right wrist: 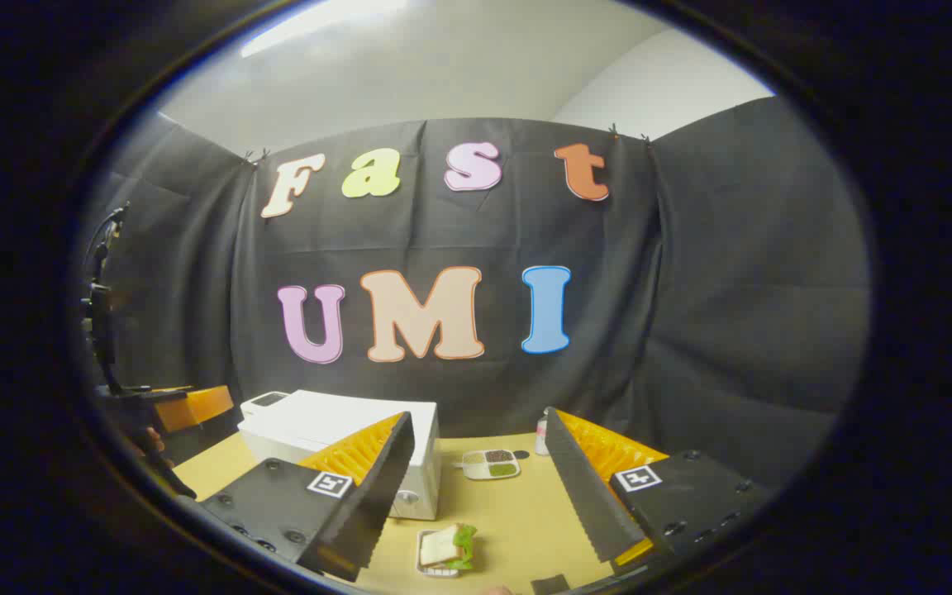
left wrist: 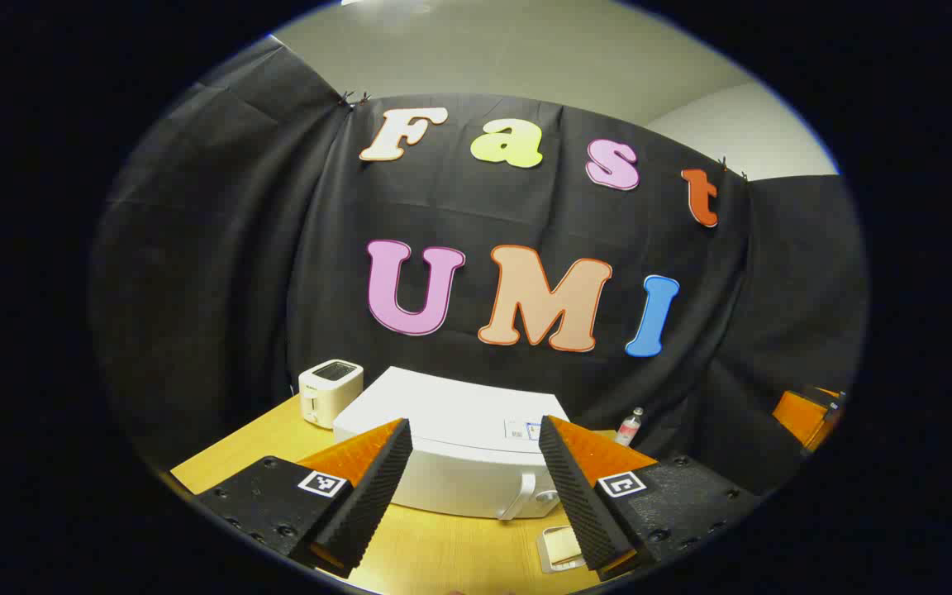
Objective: Open the microwave oven with the left hand, put the food in, and close the microwave oven.
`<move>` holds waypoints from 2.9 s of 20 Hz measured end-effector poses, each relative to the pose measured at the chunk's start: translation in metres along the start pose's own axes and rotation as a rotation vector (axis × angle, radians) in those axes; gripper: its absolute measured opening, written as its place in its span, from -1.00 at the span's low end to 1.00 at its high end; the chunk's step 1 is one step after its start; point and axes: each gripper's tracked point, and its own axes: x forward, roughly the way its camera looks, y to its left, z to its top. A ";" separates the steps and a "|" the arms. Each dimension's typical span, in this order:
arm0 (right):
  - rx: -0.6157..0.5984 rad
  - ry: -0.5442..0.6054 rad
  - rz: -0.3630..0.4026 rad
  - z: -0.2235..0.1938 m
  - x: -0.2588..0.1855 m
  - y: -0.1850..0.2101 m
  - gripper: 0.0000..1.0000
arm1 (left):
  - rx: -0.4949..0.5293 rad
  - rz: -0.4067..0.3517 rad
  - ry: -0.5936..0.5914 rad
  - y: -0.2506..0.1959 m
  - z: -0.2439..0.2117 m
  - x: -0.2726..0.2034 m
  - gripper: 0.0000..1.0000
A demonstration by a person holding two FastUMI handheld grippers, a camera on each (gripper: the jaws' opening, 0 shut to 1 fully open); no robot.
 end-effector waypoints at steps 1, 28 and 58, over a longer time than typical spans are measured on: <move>0.002 0.004 0.001 -0.002 0.002 -0.001 0.97 | 0.003 0.008 0.007 0.001 -0.002 0.001 0.82; 0.047 0.065 0.049 -0.024 0.047 -0.017 0.97 | 0.087 -0.003 0.106 -0.009 -0.057 0.012 0.89; 0.171 0.172 -0.239 -0.076 -0.007 -0.084 0.83 | 0.126 -0.135 0.660 -0.069 -0.308 0.139 0.72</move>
